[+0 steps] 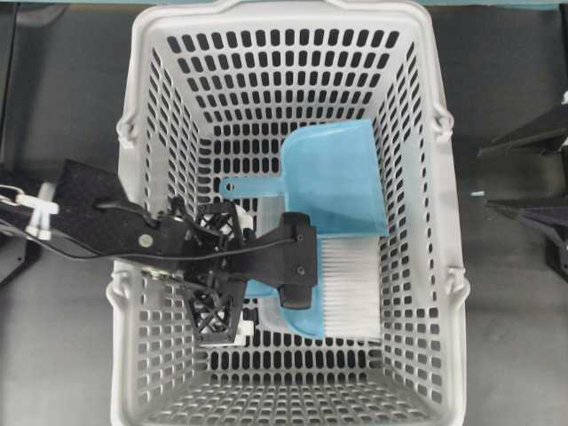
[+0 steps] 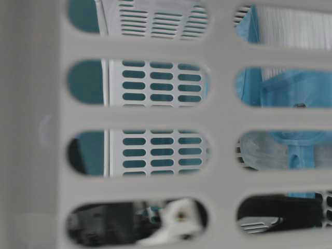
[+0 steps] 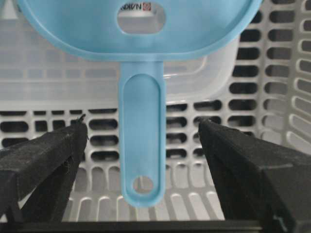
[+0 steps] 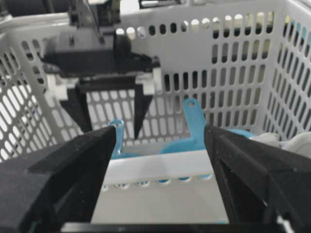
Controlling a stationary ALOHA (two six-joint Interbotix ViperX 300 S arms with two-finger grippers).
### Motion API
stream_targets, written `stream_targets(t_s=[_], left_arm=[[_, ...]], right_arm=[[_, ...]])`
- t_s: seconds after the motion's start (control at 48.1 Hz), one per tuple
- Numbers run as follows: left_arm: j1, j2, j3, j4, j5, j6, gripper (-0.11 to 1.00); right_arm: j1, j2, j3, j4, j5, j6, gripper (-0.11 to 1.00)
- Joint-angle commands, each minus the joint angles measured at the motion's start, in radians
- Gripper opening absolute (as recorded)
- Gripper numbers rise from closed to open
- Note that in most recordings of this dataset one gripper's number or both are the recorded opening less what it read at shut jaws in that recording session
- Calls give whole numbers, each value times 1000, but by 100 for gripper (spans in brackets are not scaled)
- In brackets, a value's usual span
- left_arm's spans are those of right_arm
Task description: Pick up the hand brush from the shopping basket with the left arm.
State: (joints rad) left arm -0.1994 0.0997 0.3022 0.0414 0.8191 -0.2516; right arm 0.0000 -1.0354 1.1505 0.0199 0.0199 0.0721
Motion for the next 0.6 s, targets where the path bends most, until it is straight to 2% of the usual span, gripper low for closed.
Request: stream_targets(t_s=[0.0,0.166,0.312,0.582], left_arm=[[3,11,6,3,-12,-2,91],[8,46,37,3,-51,-2,91],[8,72,72,3,-133,0,90],[6,71,58,3,-124,2,90]], right_arm=[[-3,6,-17,3,-5,2,70],[-3,6,-14,3,-5,2,70],[-3,8,-9,5,-6,5,70],[-2,8,0,5,-6,37,70]])
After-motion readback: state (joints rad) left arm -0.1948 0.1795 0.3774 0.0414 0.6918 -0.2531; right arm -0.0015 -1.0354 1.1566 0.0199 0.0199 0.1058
